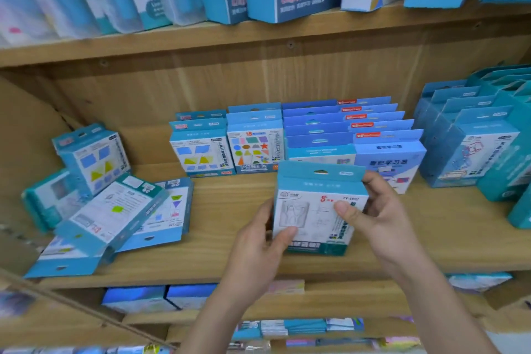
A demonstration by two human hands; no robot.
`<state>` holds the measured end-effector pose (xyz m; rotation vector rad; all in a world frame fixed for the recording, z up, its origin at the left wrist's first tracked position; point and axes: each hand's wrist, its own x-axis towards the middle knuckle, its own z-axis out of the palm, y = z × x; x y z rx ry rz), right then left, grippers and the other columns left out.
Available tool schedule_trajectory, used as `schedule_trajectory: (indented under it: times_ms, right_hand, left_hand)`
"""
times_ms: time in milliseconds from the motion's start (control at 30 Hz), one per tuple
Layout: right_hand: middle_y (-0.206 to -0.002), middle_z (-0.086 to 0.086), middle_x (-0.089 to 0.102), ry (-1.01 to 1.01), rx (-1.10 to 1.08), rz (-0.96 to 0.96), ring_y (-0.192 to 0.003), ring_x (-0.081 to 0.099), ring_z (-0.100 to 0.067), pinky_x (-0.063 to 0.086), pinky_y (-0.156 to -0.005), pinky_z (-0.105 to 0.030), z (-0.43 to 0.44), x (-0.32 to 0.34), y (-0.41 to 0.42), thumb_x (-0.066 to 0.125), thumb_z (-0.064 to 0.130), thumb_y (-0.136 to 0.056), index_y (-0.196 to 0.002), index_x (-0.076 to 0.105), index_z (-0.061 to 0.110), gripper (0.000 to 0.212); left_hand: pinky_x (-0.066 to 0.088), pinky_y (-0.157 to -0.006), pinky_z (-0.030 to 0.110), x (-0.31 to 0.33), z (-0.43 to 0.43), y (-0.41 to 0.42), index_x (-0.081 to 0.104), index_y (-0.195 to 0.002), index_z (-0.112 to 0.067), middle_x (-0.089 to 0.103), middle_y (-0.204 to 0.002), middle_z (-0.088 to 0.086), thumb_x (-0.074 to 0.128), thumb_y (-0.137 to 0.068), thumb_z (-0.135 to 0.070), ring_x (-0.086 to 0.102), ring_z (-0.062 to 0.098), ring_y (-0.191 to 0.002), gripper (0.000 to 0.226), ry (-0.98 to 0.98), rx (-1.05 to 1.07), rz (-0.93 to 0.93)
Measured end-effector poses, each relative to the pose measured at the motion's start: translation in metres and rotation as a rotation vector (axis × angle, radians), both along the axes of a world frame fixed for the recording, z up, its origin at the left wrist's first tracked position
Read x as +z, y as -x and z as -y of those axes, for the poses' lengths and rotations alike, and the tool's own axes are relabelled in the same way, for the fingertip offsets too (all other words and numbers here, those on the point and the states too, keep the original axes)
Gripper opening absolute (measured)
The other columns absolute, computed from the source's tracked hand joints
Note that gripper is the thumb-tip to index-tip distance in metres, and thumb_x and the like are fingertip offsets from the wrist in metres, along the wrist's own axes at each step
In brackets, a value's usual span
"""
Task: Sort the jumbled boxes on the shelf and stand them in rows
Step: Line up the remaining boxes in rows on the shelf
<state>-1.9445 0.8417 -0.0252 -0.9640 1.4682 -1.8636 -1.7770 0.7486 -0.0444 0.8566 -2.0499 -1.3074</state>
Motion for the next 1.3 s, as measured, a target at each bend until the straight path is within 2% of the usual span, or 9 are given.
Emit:
schedule_trajectory:
  times_ms: [200,333,500,733,800,833,933,1067,1300]
  right_hand:
    - [-0.102,0.013,0.071,-0.1,0.129,-0.131,-0.096,0.067,-0.007,0.055,-0.078,-0.023,0.05,-0.013,-0.05,0.071,-0.003,-0.077,-0.104,0.054,0.03,0.046]
    - [-0.095,0.017,0.071,-0.101,0.114,-0.16,-0.092,0.066,0.0,0.054,-0.074,-0.017,0.076,-0.015,-0.071,0.072,0.0,-0.078,-0.101,0.053,0.031,0.043]
    - [-0.106,0.013,0.067,-0.117,0.087,-0.144,-0.099,0.064,-0.001,0.055,-0.082,-0.024,0.091,-0.022,-0.08,0.072,0.004,-0.079,-0.115,0.048,0.032,0.052]
    - [-0.144,0.008,0.033,-0.109,-0.047,-0.419,-0.129,0.038,-0.005,0.038,-0.107,-0.04,0.081,-0.026,-0.082,0.081,0.017,-0.071,-0.135,0.014,0.059,0.101]
    - [-0.147,0.008,0.026,-0.087,-0.109,-0.605,-0.137,0.029,-0.012,0.029,-0.112,-0.046,0.078,-0.024,-0.08,0.082,0.02,-0.07,-0.138,0.011,0.057,0.105]
    - [-0.148,0.007,0.023,-0.078,-0.123,-0.687,-0.138,0.024,-0.01,0.025,-0.114,-0.043,0.077,-0.022,-0.079,0.082,0.021,-0.069,-0.14,0.011,0.052,0.105]
    - [-0.151,0.003,0.019,-0.097,-0.132,-0.845,-0.136,0.011,0.005,0.017,-0.111,-0.033,0.075,-0.018,-0.08,0.083,0.025,-0.069,-0.144,0.015,0.041,0.103]
    - [-0.151,0.0,0.016,-0.137,-0.189,-0.955,-0.137,0.02,-0.022,0.022,-0.109,-0.048,0.071,-0.01,-0.085,0.082,0.03,-0.069,-0.141,0.016,0.043,0.099]
    - [-0.154,0.005,0.006,-0.207,-0.106,-1.1,-0.141,0.01,-0.018,0.024,-0.107,-0.054,0.065,0.009,-0.084,0.079,0.042,-0.069,-0.144,0.011,0.043,0.101]
  left_hand:
    - [0.046,-0.095,0.03,0.003,0.034,-0.058,0.044,-0.133,-0.032,0.061,-0.121,-0.018,0.06,-0.091,-0.026,0.056,0.002,-0.111,0.046,0.153,0.141,0.222]
    - [0.031,-0.109,0.038,0.014,0.075,-0.119,0.033,-0.143,-0.026,0.037,-0.147,-0.002,0.064,-0.085,-0.035,0.031,0.021,-0.136,0.066,0.657,0.303,0.654]
    - [0.025,-0.112,0.052,0.017,0.112,-0.184,0.002,-0.149,-0.029,0.004,-0.159,0.002,0.047,-0.088,-0.016,0.007,0.029,-0.145,0.076,0.508,0.288,1.18]
    - [0.044,-0.102,0.041,0.013,0.119,-0.199,0.016,-0.149,-0.012,0.023,-0.156,0.008,0.052,-0.078,0.01,0.032,0.031,-0.139,0.083,0.746,0.263,1.199]
    - [0.058,-0.063,0.04,0.02,0.122,-0.201,0.05,-0.129,-0.006,0.062,-0.124,0.015,0.071,-0.059,0.011,0.066,0.032,-0.1,0.075,0.866,0.3,1.143]
    - [0.051,-0.042,0.035,0.027,0.123,-0.2,0.061,-0.113,-0.005,0.071,-0.096,0.015,0.076,-0.047,0.012,0.069,0.032,-0.069,0.069,0.893,0.323,1.129]
    - [0.032,-0.035,0.022,0.05,0.126,-0.188,0.066,-0.097,-0.007,0.061,-0.058,0.008,0.073,-0.047,0.014,0.051,0.026,-0.034,0.055,0.934,0.403,1.061]
    - [0.027,-0.041,0.019,0.07,0.132,-0.175,0.067,-0.102,-0.007,0.064,-0.061,0.009,0.07,-0.063,0.012,0.054,0.027,-0.038,0.044,0.997,0.512,0.954]
    - [0.042,-0.044,0.032,0.125,0.097,-0.166,0.066,-0.108,-0.008,0.072,-0.095,0.012,0.041,-0.081,-0.01,0.067,0.034,-0.067,0.037,1.248,0.646,0.565]
